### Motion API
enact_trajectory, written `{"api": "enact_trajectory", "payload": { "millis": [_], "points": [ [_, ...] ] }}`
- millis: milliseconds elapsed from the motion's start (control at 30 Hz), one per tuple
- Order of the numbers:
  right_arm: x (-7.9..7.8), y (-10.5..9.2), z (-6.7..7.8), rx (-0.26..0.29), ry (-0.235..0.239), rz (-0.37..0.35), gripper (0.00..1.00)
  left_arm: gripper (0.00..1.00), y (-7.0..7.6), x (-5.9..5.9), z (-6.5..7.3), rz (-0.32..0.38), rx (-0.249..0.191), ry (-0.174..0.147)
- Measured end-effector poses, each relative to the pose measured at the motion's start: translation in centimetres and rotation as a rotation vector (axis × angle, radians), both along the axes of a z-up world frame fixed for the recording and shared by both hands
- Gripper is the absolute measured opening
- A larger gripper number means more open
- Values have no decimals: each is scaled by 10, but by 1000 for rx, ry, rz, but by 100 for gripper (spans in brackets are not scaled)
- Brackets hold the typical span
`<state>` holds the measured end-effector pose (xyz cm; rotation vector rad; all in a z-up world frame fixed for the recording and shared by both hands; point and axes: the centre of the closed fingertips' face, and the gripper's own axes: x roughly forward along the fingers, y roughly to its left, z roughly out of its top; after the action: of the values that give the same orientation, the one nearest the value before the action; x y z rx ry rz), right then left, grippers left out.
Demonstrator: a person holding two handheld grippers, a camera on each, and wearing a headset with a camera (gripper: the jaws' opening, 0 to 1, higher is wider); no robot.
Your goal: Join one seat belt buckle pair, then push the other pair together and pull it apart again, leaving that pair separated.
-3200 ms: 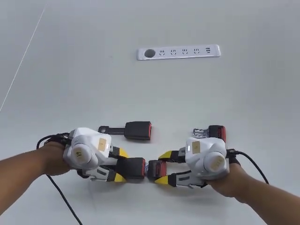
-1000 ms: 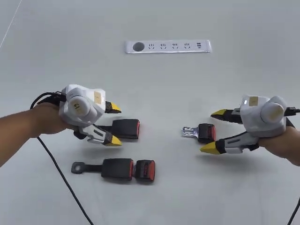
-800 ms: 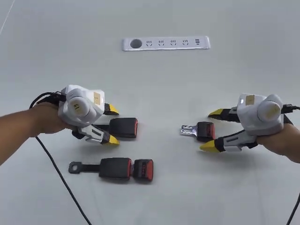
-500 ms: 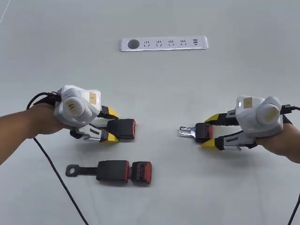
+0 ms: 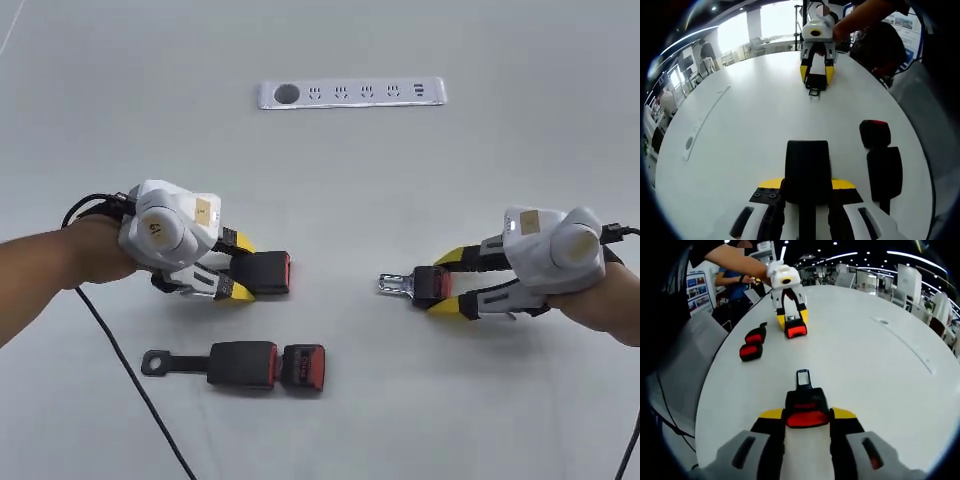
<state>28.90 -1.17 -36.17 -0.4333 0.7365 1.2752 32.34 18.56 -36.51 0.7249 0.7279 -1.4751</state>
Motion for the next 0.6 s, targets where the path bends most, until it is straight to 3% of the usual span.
{"api": "enact_trajectory", "payload": {
  "millis": [300, 600],
  "points": [
    [3, 4, -1, 18, 3, -1, 34, 34, -1, 2, 0, -1, -4, 4],
    [2, 21, -1, 31, -1, 27, 34, 34, 0, 1, 1, -3, -3, 6]
  ]
}}
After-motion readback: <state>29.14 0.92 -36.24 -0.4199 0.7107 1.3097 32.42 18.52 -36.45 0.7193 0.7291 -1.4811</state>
